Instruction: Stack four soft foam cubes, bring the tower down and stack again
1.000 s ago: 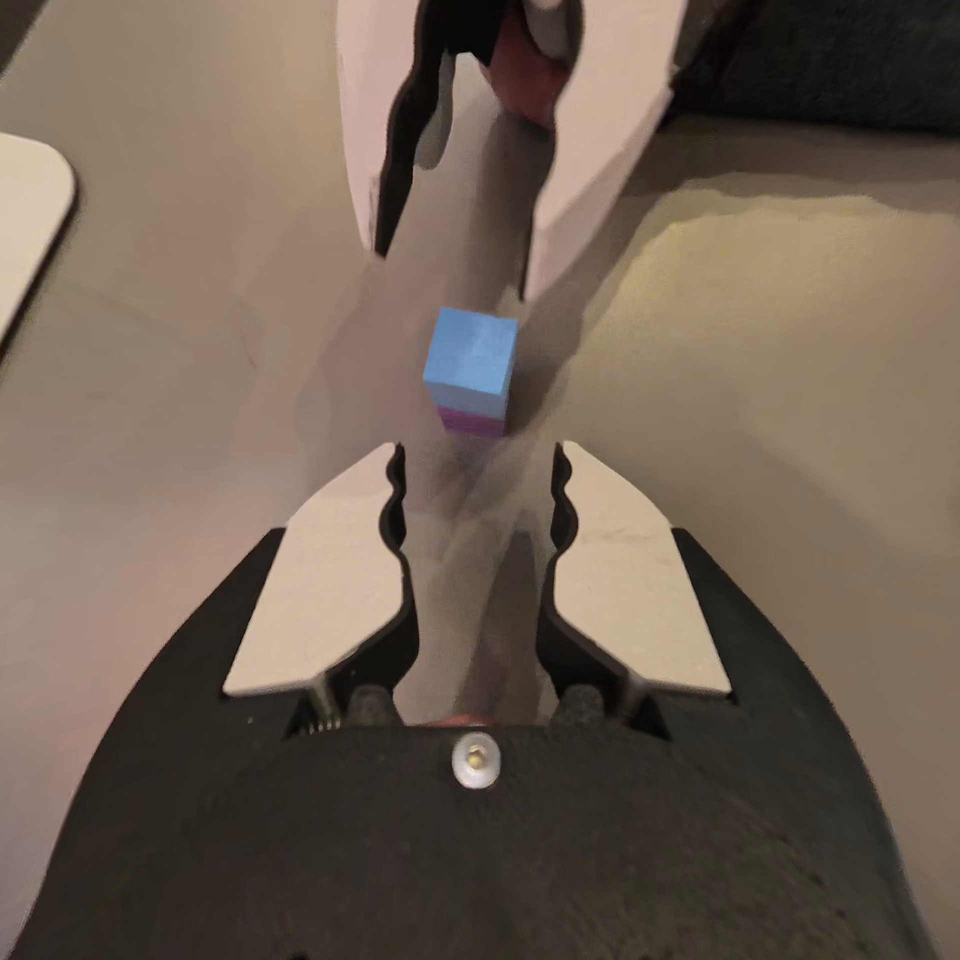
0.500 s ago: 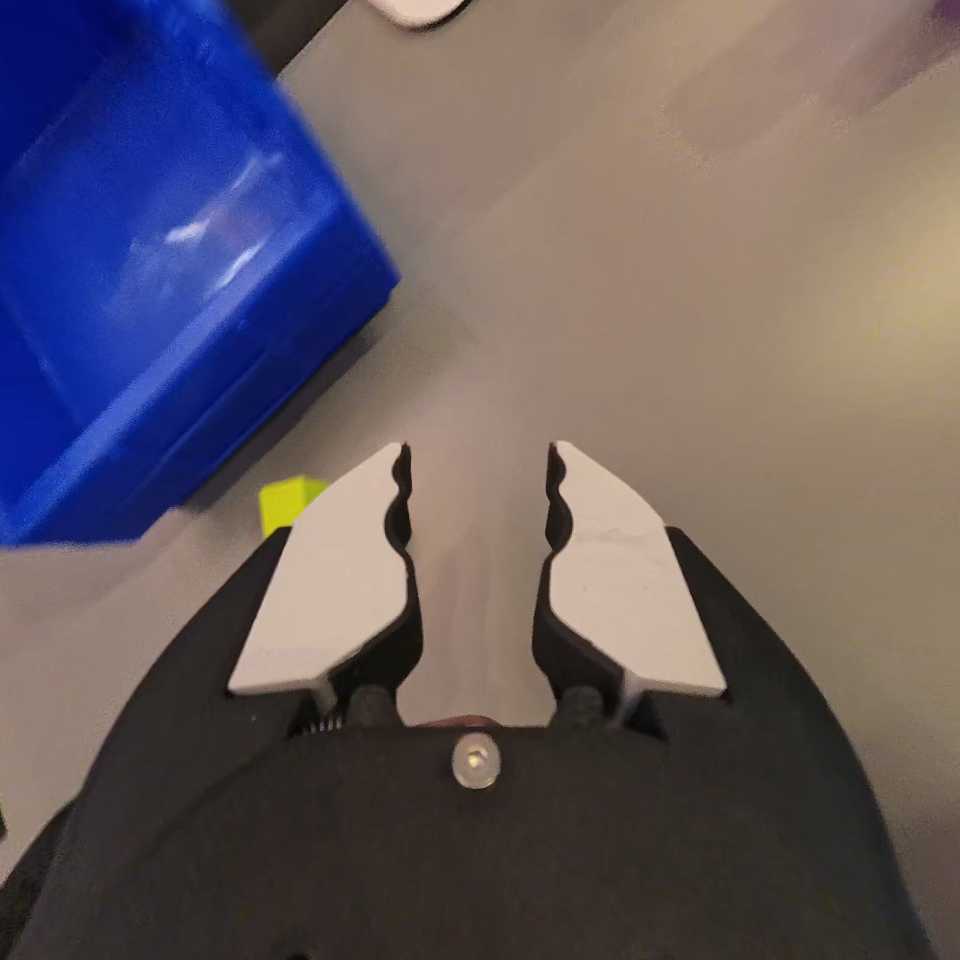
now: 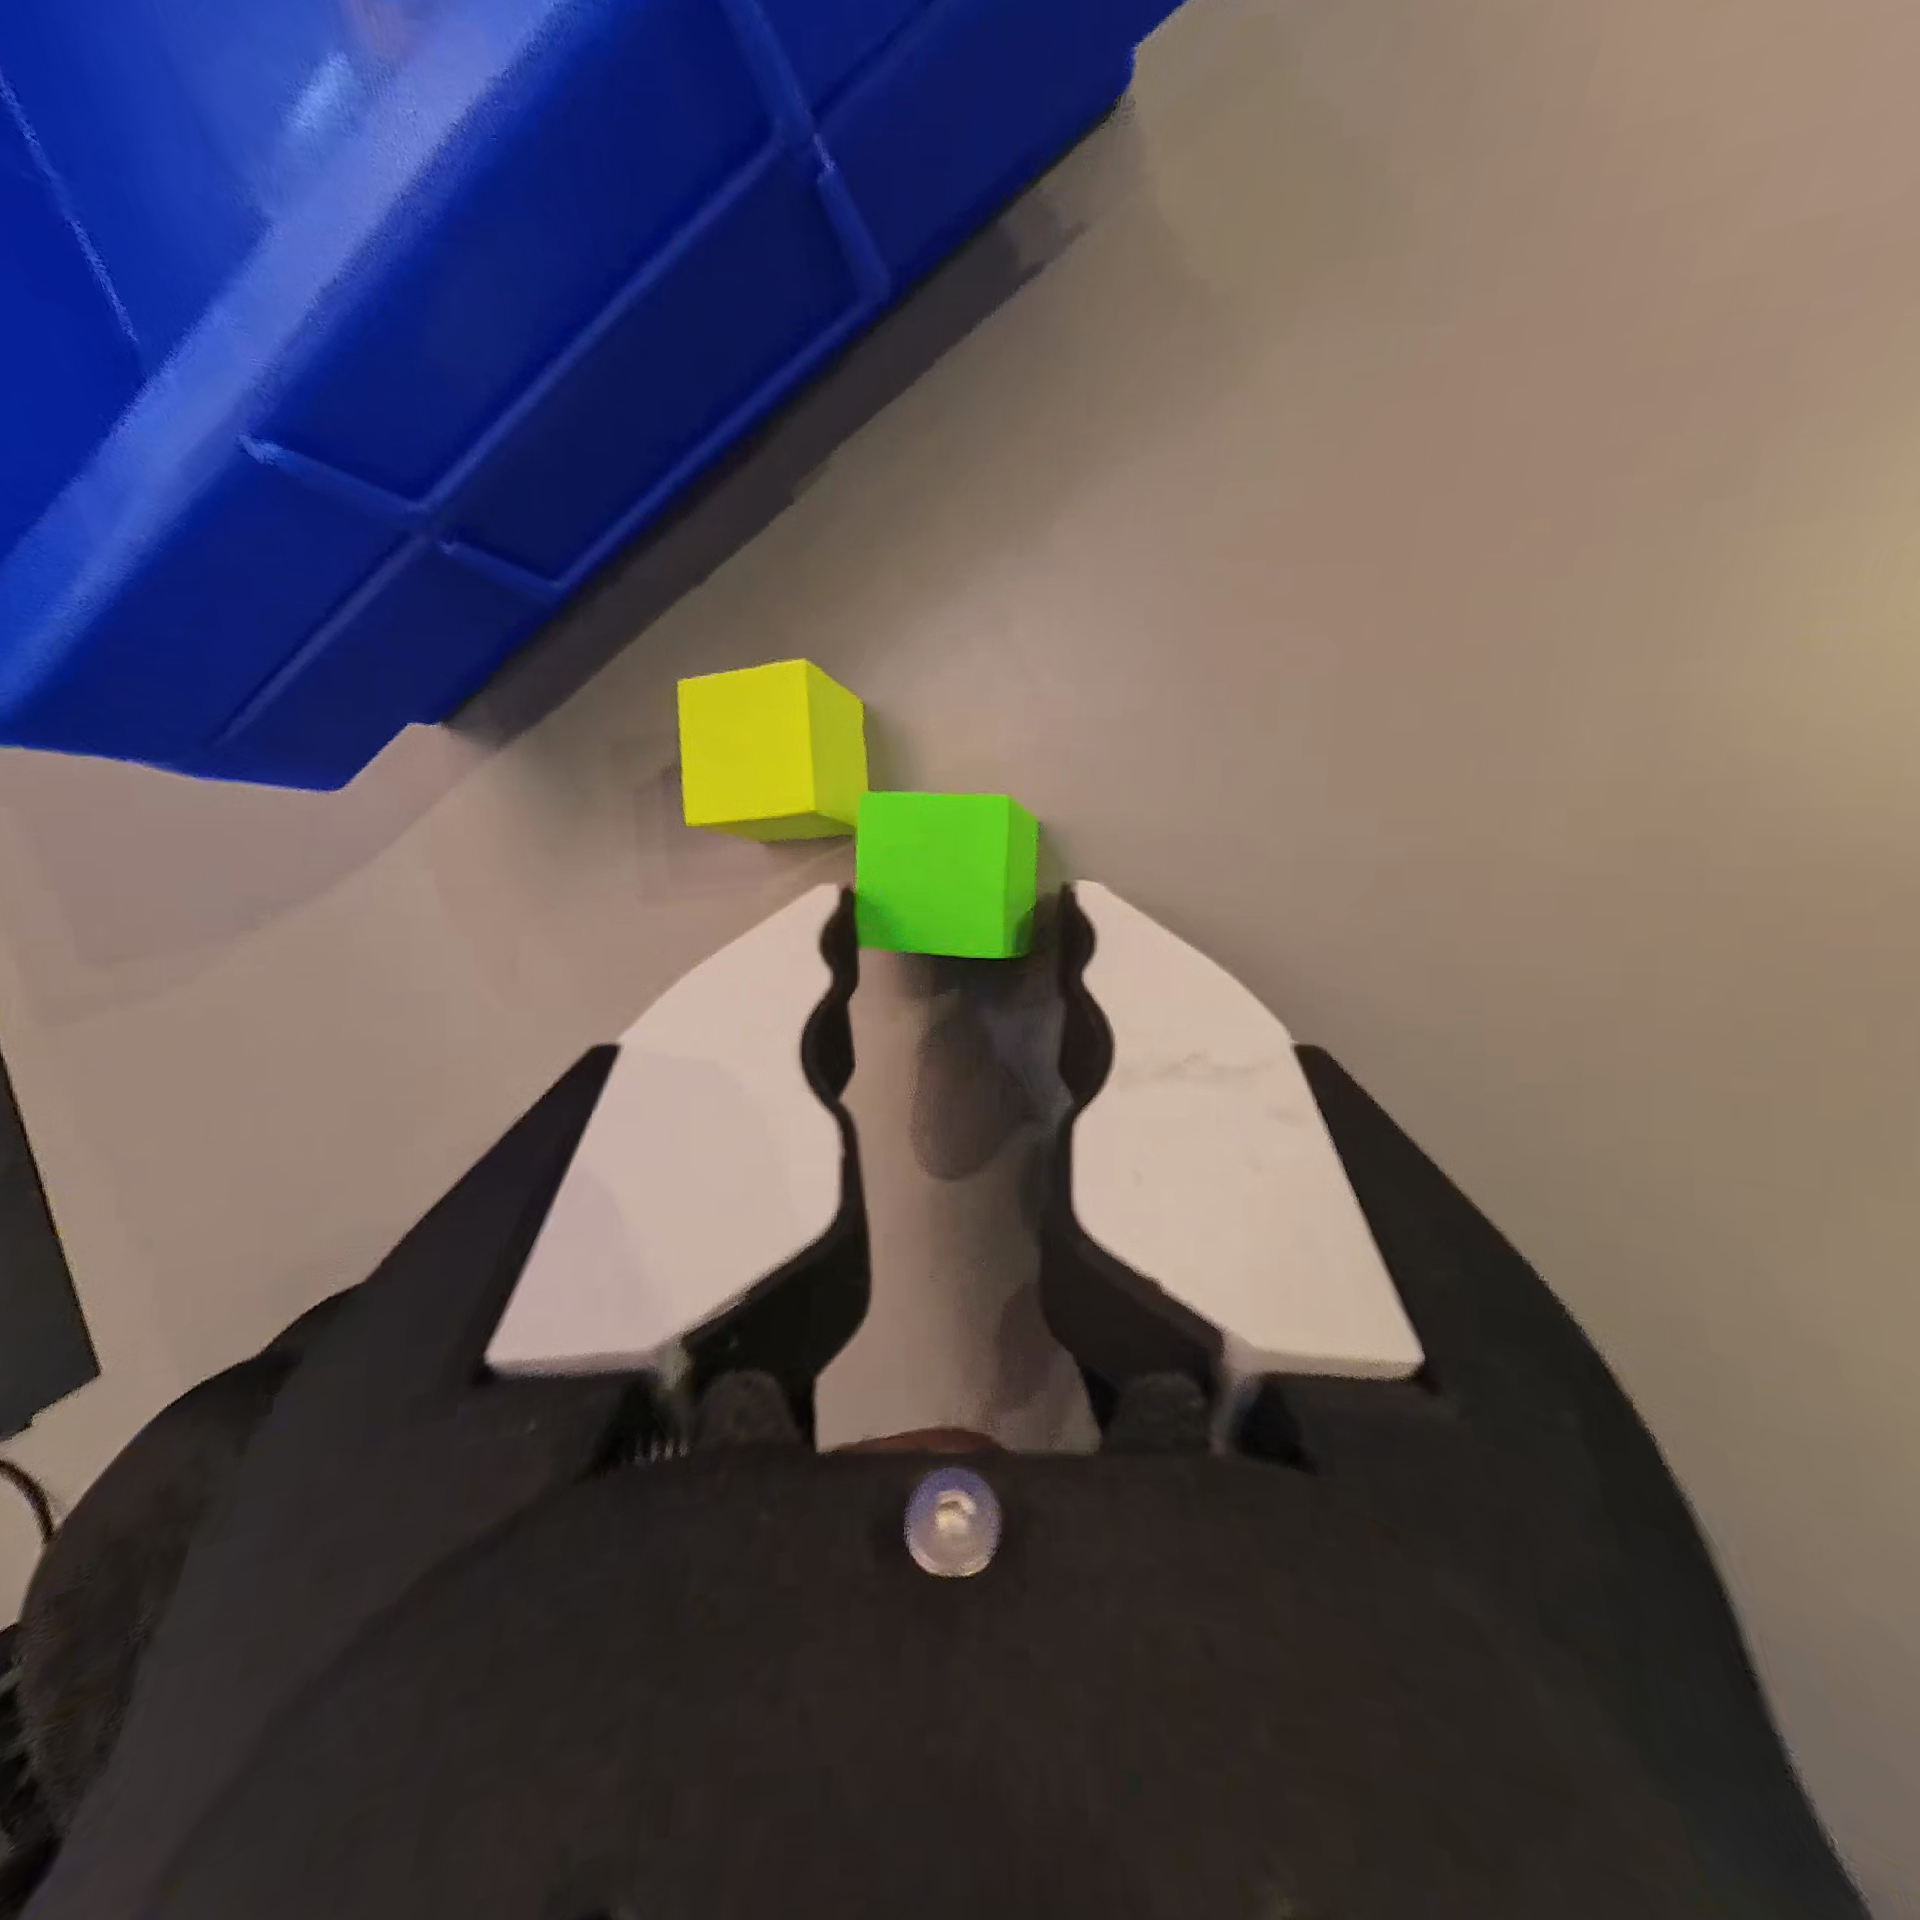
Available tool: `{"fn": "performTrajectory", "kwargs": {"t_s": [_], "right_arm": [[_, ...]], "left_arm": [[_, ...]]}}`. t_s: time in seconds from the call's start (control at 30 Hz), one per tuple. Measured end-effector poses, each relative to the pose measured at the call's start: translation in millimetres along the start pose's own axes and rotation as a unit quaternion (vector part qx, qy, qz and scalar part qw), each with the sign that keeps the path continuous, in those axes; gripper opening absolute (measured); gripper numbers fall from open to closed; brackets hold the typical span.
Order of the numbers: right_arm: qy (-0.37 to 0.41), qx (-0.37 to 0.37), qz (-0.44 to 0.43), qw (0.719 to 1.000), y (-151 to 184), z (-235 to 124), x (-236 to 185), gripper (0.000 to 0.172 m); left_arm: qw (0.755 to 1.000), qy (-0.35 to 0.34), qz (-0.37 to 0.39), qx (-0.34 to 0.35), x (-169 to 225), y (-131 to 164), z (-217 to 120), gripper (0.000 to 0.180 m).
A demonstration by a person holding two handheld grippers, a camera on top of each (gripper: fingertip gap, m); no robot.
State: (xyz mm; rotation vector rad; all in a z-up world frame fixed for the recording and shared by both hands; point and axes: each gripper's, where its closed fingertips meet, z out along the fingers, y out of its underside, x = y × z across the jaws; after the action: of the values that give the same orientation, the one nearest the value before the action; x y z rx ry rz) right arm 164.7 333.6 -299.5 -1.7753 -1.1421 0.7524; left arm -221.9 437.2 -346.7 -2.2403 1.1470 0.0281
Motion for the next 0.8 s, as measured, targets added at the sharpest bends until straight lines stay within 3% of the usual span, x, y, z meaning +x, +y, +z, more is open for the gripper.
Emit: {"fn": "performTrajectory", "kwargs": {"t_s": [0.23, 0.4, 0.6, 0.8], "right_arm": [[0.011, 0.029, -0.001, 1.0, -9.0, -6.3, 1.2, 0.037], [0.035, 0.035, -0.039, 0.998, -32.8, -15.0, -8.5, 0.037], [0.018, 0.028, -0.094, 0.995, -61.3, -3.5, -44.4, 0.036], [0.0, 0.034, -0.104, 0.994, -70.6, 14.0, -63.8, 0.038]], "left_arm": [[0.997, 0.035, 0.011, 0.063, 35.7, -33.1, -10.0, 0.03], [0.985, 0.091, 0.072, 0.13, 103.1, -95.3, -30.4, 0.03], [0.952, 0.152, 0.164, 0.207, 195.1, -177.2, -55.6, 0.03], [0.919, 0.211, 0.19, 0.273, 258.7, -226.1, -73.6, 0.03]]}}
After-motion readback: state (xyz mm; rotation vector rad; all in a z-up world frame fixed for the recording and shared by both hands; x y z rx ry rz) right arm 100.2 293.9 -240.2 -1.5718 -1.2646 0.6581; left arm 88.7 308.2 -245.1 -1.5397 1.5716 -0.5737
